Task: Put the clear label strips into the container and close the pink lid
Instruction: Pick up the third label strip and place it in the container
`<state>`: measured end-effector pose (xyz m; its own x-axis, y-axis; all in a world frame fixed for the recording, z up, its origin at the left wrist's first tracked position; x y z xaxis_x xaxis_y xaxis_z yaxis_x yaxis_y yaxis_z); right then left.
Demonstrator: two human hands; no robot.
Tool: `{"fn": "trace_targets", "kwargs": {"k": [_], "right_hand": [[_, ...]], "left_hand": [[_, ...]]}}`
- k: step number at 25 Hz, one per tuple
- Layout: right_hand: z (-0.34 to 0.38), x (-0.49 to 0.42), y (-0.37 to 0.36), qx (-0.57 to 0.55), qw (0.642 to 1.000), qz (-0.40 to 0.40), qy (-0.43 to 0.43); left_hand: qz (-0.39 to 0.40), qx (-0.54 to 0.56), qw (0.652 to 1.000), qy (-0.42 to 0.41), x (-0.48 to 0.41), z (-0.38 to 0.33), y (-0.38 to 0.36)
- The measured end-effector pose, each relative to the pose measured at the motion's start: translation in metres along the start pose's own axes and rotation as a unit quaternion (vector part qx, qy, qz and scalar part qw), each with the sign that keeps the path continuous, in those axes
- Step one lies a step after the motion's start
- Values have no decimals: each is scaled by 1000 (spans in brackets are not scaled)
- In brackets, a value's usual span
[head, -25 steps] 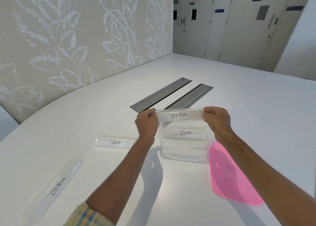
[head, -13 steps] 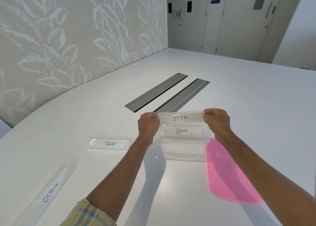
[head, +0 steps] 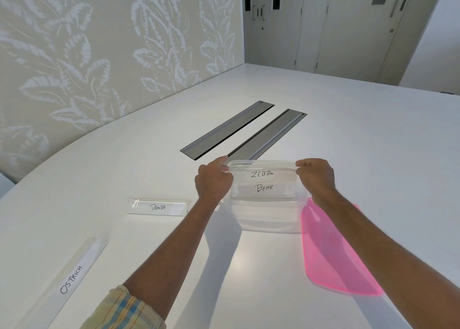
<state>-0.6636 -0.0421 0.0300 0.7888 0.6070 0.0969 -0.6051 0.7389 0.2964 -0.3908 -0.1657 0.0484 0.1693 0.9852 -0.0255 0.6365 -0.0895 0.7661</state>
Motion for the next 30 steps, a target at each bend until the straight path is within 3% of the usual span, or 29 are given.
{"fn": "trace_targets", "kwargs": {"k": [8,23,30], "right_hand": [[-10,-1,-10,101,994,34,-35],[-12,7,-21,195,978,64,23],[-15,6,-20,212,976,37,32]], "left_hand": [[26,-89,993,-70,-1,-4,-11],[52,-211,971,-100,0,-5,-37],[83,-266,954,-114,-2,1,-47]]}}
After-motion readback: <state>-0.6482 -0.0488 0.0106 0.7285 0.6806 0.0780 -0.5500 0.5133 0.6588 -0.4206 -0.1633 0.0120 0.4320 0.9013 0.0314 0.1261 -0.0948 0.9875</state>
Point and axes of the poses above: each hand's wrist, its own x-axis away from the middle knuckle, its own y-axis out of the back of the hand, z = x × y, the point moved 6 cm from there along -x, towards the middle knuckle, and after that the axes turned 8 degrees about -x, right-handed, at the moved point
